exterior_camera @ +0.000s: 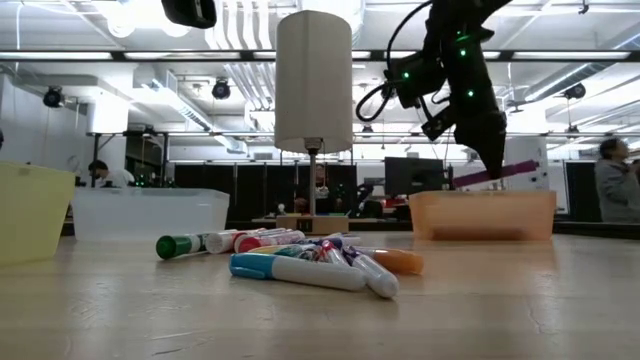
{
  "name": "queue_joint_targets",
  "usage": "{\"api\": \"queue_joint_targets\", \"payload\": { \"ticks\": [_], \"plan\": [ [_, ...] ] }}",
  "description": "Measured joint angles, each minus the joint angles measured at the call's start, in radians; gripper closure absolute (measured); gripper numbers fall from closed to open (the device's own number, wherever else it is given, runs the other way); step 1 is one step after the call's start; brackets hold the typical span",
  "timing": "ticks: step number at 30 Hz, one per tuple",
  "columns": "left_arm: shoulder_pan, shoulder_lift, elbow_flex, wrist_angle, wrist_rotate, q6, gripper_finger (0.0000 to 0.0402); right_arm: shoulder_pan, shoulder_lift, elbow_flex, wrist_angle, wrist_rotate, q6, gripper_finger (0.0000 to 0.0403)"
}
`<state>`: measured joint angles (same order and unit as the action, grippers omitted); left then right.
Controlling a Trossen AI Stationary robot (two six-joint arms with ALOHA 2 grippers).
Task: Pick & Place Markers
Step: Put the purple highlighter pen into the orange bin, then put the green marker pen into the white bin
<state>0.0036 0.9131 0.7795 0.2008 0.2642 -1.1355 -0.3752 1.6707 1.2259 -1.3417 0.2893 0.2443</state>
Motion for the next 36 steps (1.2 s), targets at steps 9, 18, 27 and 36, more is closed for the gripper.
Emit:
{"api": "queue_joint_targets", "payload": {
  "ticks": [9,18,27,36],
  "plan": [
    [0.0,0.0,0.0,0.0,0.0,0.0,0.0401,-0.002,0.0,0.012,0.041,0.002,0.015,0.0285],
    [0.001,0.0,0.0,0.0,0.0,0.052,0.0401,0.001,0.0,0.07,0.002,0.0,0.076,0.0257],
    [0.001,0.001,0.0,0.0,-0.016,0.008,0.0401,0.038,0.0,0.201,-0.051,-0.037,0.168,0.0262],
    [0.001,0.002,0.0,0.0,-0.033,0.013,0.0401,0.143,-0.002,0.273,-0.007,-0.195,0.264,0.0321]
  ]
}}
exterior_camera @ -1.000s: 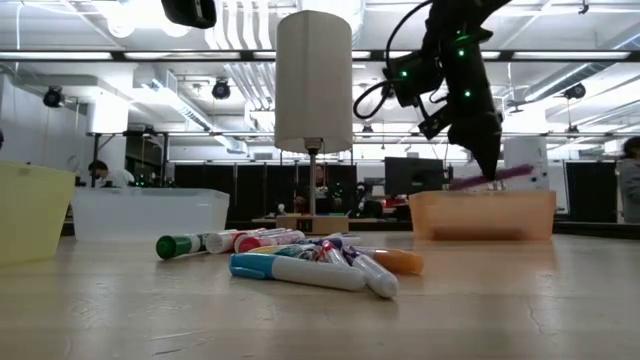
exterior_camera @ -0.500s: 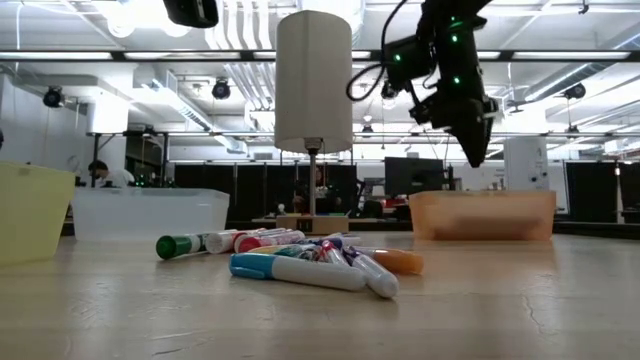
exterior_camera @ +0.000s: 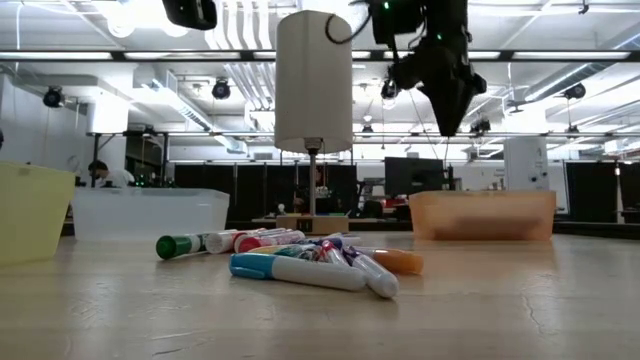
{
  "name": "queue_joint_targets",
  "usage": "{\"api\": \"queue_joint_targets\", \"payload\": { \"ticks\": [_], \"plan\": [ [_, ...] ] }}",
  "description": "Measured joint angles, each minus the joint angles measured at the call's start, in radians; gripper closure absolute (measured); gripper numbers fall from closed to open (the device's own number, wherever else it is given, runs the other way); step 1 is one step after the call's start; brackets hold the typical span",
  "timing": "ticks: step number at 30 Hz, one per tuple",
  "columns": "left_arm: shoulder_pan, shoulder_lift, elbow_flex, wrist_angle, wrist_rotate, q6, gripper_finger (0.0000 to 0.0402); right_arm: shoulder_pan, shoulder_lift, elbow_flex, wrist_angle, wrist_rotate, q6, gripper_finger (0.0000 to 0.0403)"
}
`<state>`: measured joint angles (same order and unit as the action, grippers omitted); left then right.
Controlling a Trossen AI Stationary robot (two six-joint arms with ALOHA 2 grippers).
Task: Pick & Place Markers
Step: Put the green marker pen into the white bin
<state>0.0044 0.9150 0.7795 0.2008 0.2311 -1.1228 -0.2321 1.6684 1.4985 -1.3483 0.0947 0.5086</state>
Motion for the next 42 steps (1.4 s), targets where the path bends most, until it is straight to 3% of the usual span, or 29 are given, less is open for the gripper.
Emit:
{"api": "queue_joint_targets", "payload": {
  "ticks": [3,11,16,20,23,30,35,42],
  "plan": [
    [0.0,0.0,0.0,-0.002,-0.024,0.032,0.0401,0.05,0.0,-0.001,0.058,-0.089,0.022,0.0378],
    [-0.001,0.0,0.0,-0.152,-0.04,0.091,0.0401,0.209,-0.009,-0.007,0.314,-0.075,0.039,0.0395],
    [-0.006,0.015,0.0,-0.338,-0.22,0.003,0.0401,0.298,-0.036,-0.049,0.556,-0.044,-0.062,0.0395],
    [-0.006,0.053,0.0,-0.477,-0.324,-0.068,0.0401,0.388,-0.087,-0.07,0.631,0.022,-0.163,0.0395],
    [-0.006,0.091,0.0,-0.481,-0.338,-0.092,0.0401,0.435,-0.163,-0.112,0.692,0.055,-0.243,0.0395],
    [-0.007,0.212,0.0,-0.457,-0.35,-0.225,0.0397,0.443,-0.418,-0.328,0.911,0.061,-0.246,0.0395],
    [-0.029,0.294,0.0,-0.364,-0.324,-0.344,0.0365,0.444,-0.589,-0.47,0.979,0.063,-0.219,0.0394],
    [-0.052,0.399,0.084,-0.35,-0.324,-0.363,0.0318,0.444,-0.787,-0.618,1.054,0.065,-0.209,0.0394]
  ]
}}
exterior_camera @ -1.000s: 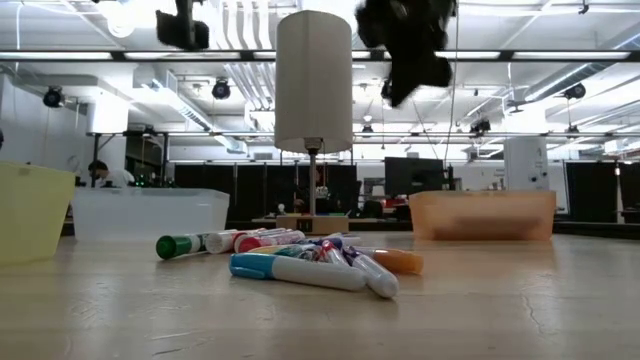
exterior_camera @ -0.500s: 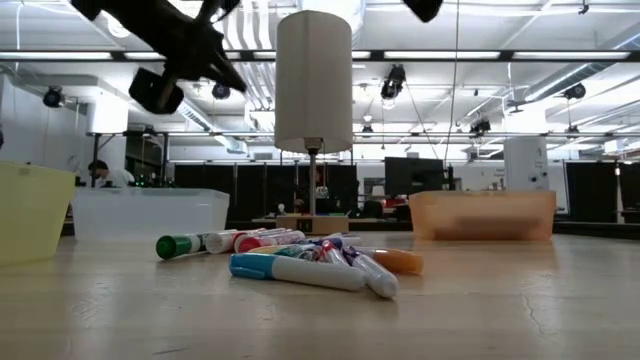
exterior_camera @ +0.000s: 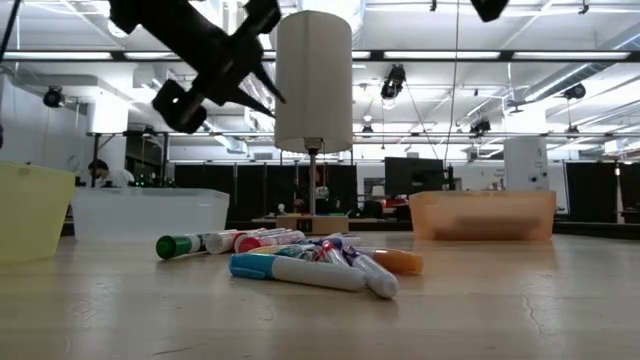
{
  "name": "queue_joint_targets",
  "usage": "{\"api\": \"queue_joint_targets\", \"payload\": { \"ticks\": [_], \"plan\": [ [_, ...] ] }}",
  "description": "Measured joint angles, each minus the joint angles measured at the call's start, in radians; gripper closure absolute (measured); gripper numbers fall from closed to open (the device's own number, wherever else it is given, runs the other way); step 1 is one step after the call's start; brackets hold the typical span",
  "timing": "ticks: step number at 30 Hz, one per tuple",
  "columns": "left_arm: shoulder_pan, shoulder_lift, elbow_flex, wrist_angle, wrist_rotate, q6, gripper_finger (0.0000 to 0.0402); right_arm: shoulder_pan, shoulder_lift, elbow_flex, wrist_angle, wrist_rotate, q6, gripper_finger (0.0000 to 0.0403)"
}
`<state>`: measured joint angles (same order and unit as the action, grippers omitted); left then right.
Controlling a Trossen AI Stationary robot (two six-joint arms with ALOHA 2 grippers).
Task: Pick & Place Markers
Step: Put the green marker pen into the white bin
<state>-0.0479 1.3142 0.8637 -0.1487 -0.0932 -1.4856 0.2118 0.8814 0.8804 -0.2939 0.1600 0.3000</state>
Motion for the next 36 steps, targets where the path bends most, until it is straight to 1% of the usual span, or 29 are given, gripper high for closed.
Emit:
{"api": "queue_joint_targets", "payload": {
  "ticks": [5,7,9,11,16,19,21,25,30,33,36],
  "plan": [
    [0.0,0.078,0.062,-0.005,0.008,-0.009,0.0284,-0.001,-0.122,-0.098,0.061,0.001,-0.013,0.0394],
    [0.0,0.102,0.075,0.024,0.03,-0.056,0.0279,-0.001,-0.16,-0.123,0.062,0.002,-0.029,0.0394],
    [0.001,0.125,0.079,0.064,0.032,-0.094,0.0278,-0.001,-0.188,-0.142,0.054,0.004,-0.093,0.0394],
    [0.006,0.145,0.079,0.106,0.032,-0.097,0.0278,-0.001,-0.218,-0.159,0.01,-0.004,-0.137,0.0394],
    [0.015,0.18,0.079,0.119,0.055,-0.098,0.0278,0.0,-0.277,-0.233,0.084,-0.093,-0.075,0.0394],
    [0.006,0.185,0.079,0.105,0.116,-0.1,0.0278,-0.001,-0.318,-0.287,0.127,-0.218,-0.072,0.0394],
    [0.0,0.181,0.079,0.091,0.152,-0.084,0.0278,0.0,-0.345,-0.328,0.169,-0.261,-0.046,0.0394],
    [-0.002,0.152,0.079,0.009,0.179,-0.064,0.0278,-0.001,-0.384,-0.405,0.218,-0.312,-0.018,0.0394],
    [-0.024,0.128,0.084,-0.126,0.181,-0.072,0.0278,-0.001,-0.429,-0.477,0.222,-0.317,0.008,0.0394],
    [-0.051,0.132,0.086,-0.246,0.188,-0.088,0.0278,0.0,-0.459,-0.514,0.225,-0.321,-0.001,0.0394],
    [-0.064,0.135,0.085,-0.327,0.176,-0.122,0.0278,-0.001,-0.505,-0.551,0.29,-0.328,-0.016,0.0394]
  ]
}}
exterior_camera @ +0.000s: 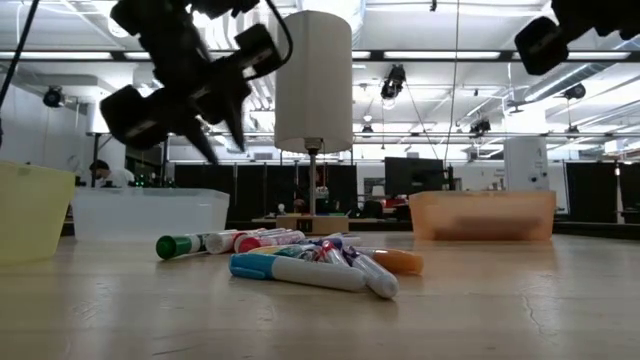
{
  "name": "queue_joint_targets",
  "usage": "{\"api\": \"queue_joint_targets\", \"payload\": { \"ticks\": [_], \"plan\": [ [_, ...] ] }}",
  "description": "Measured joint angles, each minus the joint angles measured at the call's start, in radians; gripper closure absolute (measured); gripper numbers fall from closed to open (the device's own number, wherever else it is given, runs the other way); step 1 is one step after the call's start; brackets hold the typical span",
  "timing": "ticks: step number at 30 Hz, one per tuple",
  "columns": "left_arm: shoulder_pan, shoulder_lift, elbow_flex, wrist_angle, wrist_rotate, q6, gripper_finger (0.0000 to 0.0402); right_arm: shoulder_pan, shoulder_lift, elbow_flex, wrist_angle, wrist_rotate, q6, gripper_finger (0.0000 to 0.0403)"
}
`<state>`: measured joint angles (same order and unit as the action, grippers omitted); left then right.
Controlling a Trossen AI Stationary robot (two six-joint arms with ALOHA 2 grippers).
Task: Pick & Place Markers
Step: Put the green marker pen into the white bin
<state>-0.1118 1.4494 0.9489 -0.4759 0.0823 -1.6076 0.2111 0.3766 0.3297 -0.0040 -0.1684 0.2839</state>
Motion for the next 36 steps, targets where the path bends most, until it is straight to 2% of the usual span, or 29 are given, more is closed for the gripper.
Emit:
{"api": "queue_joint_targets", "payload": {
  "ticks": [6,13,17,21,25,30,36],
  "plan": [
    [0.0,0.0,0.0,-0.027,-0.085,0.014,0.0278,0.0,-0.101,-0.08,0.028,-0.04,0.004,0.0394],
    [-0.003,0.0,-0.003,-0.029,-0.1,0.055,0.0278,0.0,-0.228,-0.167,0.142,-0.033,0.023,0.0394],
    [-0.003,0.035,-0.004,-0.022,-0.089,0.13,0.0278,0.0,-0.267,-0.209,0.131,-0.02,0.023,0.0394],
    [-0.003,0.092,0.001,-0.02,-0.072,0.137,0.0278,0.0,-0.28,-0.242,0.144,-0.02,0.013,0.0394],
    [-0.005,0.141,0.02,-0.024,-0.036,0.179,0.0278,0.0,-0.301,-0.26,0.231,-0.02,-0.077,0.0394],
    [-0.007,0.191,0.041,-0.026,-0.025,0.224,0.0278,0.0,-0.324,-0.276,0.223,-0.019,-0.18,0.0394],
    [-0.008,0.23,0.052,-0.022,-0.01,0.212,0.0278,0.0,-0.32,-0.291,0.214,-0.019,-0.086,0.0394]
  ]
}}
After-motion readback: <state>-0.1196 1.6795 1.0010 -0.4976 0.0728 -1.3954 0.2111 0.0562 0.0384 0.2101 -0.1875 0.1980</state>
